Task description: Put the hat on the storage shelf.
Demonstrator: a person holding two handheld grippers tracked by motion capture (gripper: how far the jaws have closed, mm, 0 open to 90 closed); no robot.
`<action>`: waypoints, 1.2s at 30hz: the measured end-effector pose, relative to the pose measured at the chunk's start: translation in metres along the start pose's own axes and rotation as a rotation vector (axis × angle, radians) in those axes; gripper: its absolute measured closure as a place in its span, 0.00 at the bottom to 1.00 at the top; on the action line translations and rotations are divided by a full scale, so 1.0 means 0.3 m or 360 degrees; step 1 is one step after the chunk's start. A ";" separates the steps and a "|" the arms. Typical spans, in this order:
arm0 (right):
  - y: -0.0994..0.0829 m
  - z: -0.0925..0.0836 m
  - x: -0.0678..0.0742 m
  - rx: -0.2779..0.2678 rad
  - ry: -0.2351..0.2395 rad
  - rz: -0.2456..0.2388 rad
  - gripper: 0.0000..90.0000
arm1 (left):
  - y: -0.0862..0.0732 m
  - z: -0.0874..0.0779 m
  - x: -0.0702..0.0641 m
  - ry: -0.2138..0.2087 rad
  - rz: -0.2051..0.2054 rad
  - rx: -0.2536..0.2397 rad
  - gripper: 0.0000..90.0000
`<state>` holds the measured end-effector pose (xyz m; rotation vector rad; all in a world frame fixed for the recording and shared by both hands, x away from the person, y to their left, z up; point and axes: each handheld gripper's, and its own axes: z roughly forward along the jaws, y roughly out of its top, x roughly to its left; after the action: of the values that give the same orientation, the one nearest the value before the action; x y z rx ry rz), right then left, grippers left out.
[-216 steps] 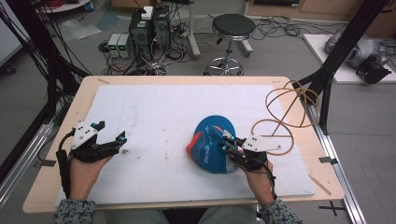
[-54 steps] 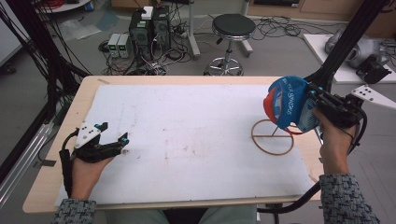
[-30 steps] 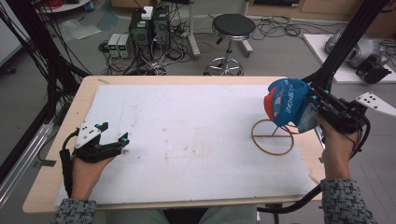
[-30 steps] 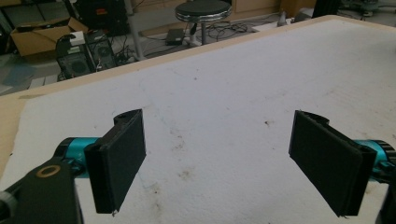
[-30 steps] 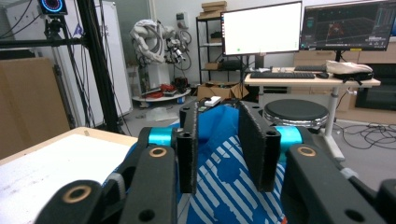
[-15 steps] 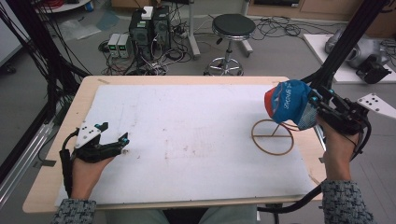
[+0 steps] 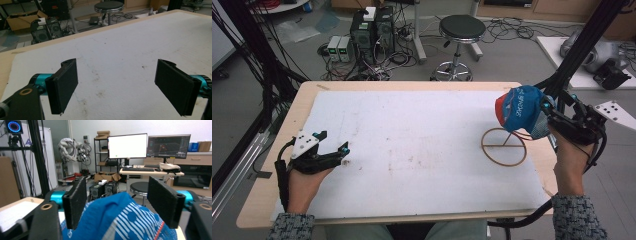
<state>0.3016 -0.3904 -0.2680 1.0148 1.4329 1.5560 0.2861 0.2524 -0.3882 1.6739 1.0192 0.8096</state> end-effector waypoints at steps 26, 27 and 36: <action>-0.017 0.017 0.265 -0.0030 0.0243 -0.0051 0.14 | 0.010 0.003 -0.004 -0.0010 0.0003 -0.0016 0.21; -0.023 0.019 0.276 -0.0023 0.0256 -0.0057 0.14 | 0.010 0.003 -0.004 -0.0011 0.0004 -0.0017 0.21; -0.097 0.029 0.335 0.0044 0.0331 -0.0096 0.14 | 0.011 0.003 -0.003 -0.0013 0.0005 -0.0014 0.21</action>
<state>0.2720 -0.2925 -0.2914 0.8368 1.6149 1.6397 0.2873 0.2507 -0.3855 1.6704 1.0063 0.8079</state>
